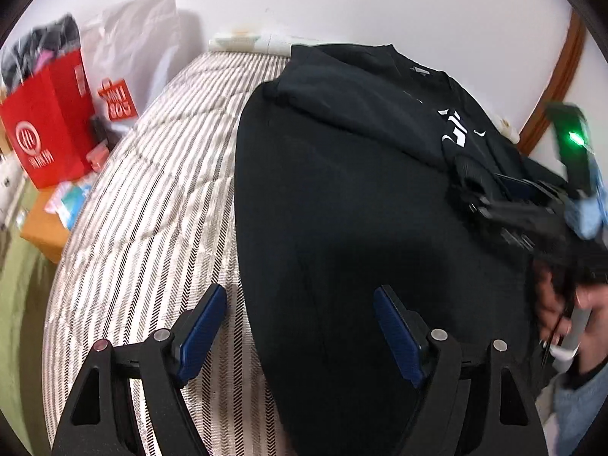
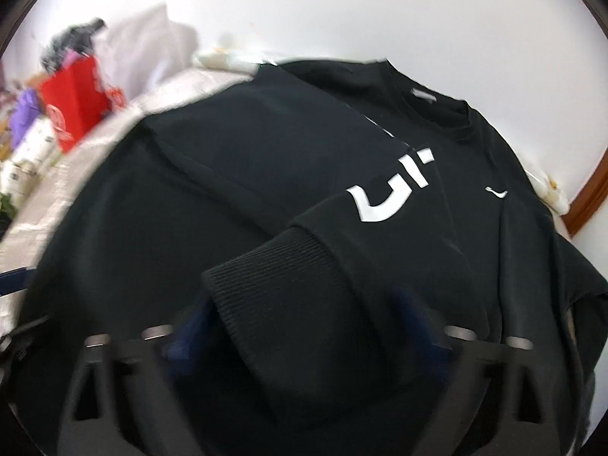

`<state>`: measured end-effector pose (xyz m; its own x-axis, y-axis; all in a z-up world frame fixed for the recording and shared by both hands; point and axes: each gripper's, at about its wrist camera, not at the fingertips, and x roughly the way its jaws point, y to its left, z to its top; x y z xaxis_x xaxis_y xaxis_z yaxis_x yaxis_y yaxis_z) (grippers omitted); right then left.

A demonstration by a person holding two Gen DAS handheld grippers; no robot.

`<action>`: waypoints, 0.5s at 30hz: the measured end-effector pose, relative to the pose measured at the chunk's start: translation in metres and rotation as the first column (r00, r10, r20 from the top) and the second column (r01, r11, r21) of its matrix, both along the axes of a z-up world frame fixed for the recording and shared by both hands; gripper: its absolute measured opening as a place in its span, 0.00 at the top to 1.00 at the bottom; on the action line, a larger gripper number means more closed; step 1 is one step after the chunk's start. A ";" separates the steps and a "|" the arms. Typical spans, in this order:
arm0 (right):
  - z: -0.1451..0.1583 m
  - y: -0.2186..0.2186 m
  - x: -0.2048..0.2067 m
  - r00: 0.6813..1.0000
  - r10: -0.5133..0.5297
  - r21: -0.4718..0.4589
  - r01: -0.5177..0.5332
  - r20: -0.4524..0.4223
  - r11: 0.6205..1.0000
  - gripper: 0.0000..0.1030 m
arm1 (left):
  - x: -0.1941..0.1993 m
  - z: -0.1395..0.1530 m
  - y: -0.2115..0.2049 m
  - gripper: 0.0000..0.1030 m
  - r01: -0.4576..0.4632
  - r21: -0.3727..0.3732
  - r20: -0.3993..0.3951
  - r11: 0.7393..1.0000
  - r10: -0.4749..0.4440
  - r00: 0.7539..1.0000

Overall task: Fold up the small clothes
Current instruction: 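Grasp the other sleeve cuff with the right tool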

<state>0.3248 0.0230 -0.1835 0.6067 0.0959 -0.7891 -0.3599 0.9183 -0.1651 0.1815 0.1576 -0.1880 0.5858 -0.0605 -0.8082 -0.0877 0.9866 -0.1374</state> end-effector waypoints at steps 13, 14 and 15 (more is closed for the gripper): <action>0.093 -0.213 0.029 0.935 -0.337 0.305 0.291 0.110 0.907 0.83 | 0.006 -0.003 -0.010 0.24 0.002 0.054 -0.002 0.999 -0.002 1.000; 0.090 -0.227 0.034 0.927 -0.363 0.299 0.321 0.096 0.899 0.83 | 0.006 -0.003 -0.010 0.24 -0.001 0.057 -0.003 0.998 0.001 1.000; 0.084 -0.245 0.040 0.908 -0.413 0.264 0.381 0.077 0.886 0.80 | 0.006 -0.003 -0.011 0.24 -0.003 0.060 -0.005 0.998 0.004 1.000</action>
<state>0.3649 -0.2218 -0.1000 0.7270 0.0009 -0.6866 0.0521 0.9970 0.0565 0.1875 0.1467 -0.1911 0.5816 -0.0098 -0.8134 -0.0918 0.9928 -0.0775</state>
